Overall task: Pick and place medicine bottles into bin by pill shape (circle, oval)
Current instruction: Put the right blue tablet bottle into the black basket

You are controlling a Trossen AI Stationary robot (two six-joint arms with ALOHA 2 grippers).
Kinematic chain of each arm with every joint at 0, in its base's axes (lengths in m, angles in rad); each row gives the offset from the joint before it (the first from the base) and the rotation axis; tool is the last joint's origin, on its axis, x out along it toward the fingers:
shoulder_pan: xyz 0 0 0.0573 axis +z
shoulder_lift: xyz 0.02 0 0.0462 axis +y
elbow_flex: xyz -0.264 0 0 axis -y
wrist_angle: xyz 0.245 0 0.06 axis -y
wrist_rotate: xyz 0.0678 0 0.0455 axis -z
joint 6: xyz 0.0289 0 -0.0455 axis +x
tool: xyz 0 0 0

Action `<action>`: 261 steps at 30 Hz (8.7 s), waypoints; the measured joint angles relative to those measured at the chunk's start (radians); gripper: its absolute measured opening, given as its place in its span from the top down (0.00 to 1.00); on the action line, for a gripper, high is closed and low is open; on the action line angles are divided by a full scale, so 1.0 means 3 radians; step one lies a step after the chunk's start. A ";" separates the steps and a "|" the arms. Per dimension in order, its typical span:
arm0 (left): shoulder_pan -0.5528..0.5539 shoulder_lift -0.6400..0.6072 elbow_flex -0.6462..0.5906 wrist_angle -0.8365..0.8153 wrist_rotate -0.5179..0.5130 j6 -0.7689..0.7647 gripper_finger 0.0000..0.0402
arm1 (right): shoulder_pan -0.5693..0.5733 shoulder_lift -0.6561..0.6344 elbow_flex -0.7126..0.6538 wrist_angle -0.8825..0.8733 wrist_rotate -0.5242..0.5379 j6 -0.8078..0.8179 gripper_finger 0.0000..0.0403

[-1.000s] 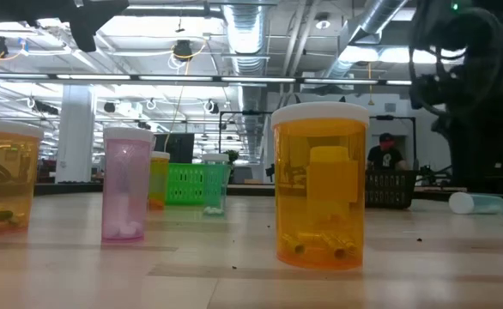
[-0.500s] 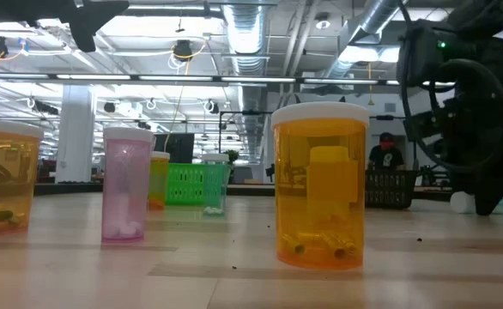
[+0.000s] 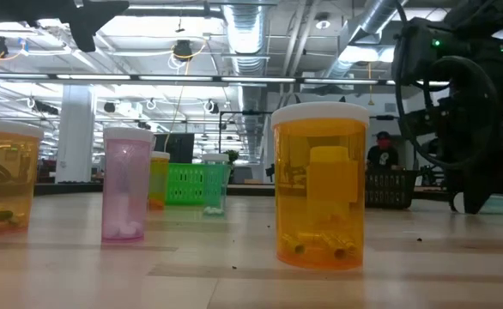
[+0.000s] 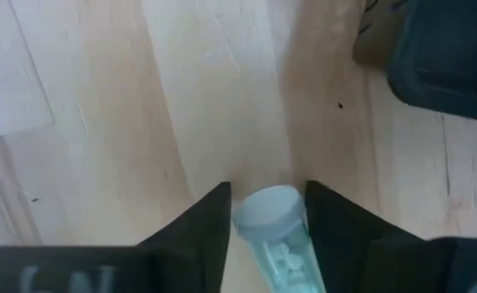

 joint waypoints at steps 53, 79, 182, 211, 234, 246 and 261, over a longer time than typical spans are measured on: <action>-0.0001 0.0000 0.0000 -0.0062 0.0003 -0.0024 0.45 | -0.0353 -0.0938 -0.0731 0.3841 0.1492 -0.1166 0.71; -0.0001 0.0000 0.0000 -0.0064 -0.0025 0.0043 0.45 | -0.0696 0.1272 -0.1431 0.7319 0.1192 -0.0847 0.70; -0.0001 0.0000 0.0000 -0.0090 -0.0116 0.0126 0.45 | -0.1377 0.0198 0.0322 0.0695 -0.0331 -0.0904 0.49; 0.0003 0.0000 0.0000 -0.0091 -0.0151 0.0150 0.45 | -0.1334 -0.0009 0.0460 0.0203 -0.0241 -0.1104 0.71; 0.0003 0.0000 0.0000 -0.0152 -0.0177 0.0113 0.45 | 0.0401 0.0982 0.2506 -0.3058 0.0164 -0.0207 0.71; 0.0003 0.0000 0.0000 -0.0165 -0.0175 0.0113 0.45 | 0.1149 0.2258 0.2505 -0.3085 0.0097 -0.0980 0.71; 0.0003 0.0000 0.0000 -0.0167 -0.0207 0.0114 0.45 | 0.1272 0.2410 0.2508 -0.3094 0.0375 -0.1509 0.71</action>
